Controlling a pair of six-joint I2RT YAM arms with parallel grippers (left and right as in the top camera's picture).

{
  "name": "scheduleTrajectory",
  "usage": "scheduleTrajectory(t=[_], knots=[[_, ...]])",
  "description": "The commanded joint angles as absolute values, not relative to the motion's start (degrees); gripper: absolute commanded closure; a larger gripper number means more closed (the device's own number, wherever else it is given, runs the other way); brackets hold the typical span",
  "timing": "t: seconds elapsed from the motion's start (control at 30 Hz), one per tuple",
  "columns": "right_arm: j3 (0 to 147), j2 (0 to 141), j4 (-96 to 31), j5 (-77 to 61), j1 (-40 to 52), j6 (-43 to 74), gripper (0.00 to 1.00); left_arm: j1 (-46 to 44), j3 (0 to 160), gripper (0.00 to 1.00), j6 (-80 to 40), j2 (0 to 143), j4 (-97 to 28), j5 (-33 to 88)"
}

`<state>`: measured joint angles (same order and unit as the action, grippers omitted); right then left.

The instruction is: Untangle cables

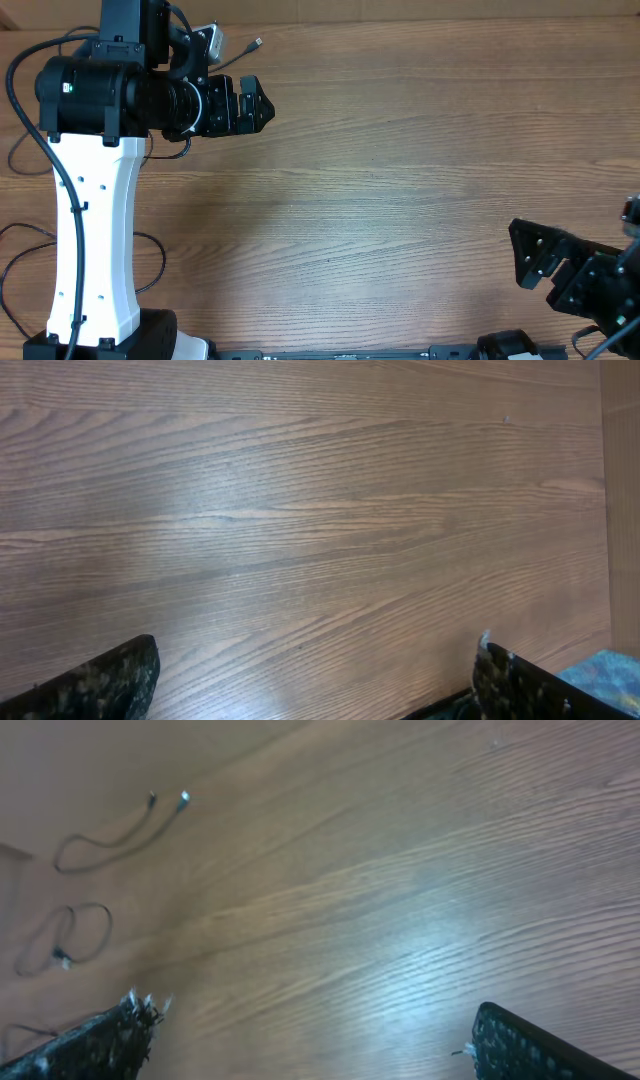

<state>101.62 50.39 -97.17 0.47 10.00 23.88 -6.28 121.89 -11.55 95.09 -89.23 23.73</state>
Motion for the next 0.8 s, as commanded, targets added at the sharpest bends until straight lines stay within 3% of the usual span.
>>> scheduleTrajectory(t=[0.0, 0.3, 0.33, 0.4, 0.77], knots=[[96.3, 50.2, -95.1, 1.4, 10.7, 16.9, 0.00, -6.4, 122.5, 0.00, -10.3, 94.2, -89.3, 23.5], [62.1, 33.1, -64.1, -1.6, 8.9, 1.4, 0.00, -6.4, 122.5, 0.00, -10.3, 94.2, -89.3, 23.5], [49.9, 24.9, -53.4, -2.7, 8.8, -2.6, 0.00, -6.4, 122.5, 0.01, -10.3, 94.2, -89.3, 23.5], [40.8, 18.2, -44.6, -2.7, 8.3, -3.2, 0.00, -6.4, 122.5, 0.00, -10.3, 94.2, -89.3, 23.5], [9.5, 2.8, -6.0, -10.1, 6.5, -12.7, 0.00, -6.4, 122.5, 0.00, -10.3, 94.2, -89.3, 23.5]])
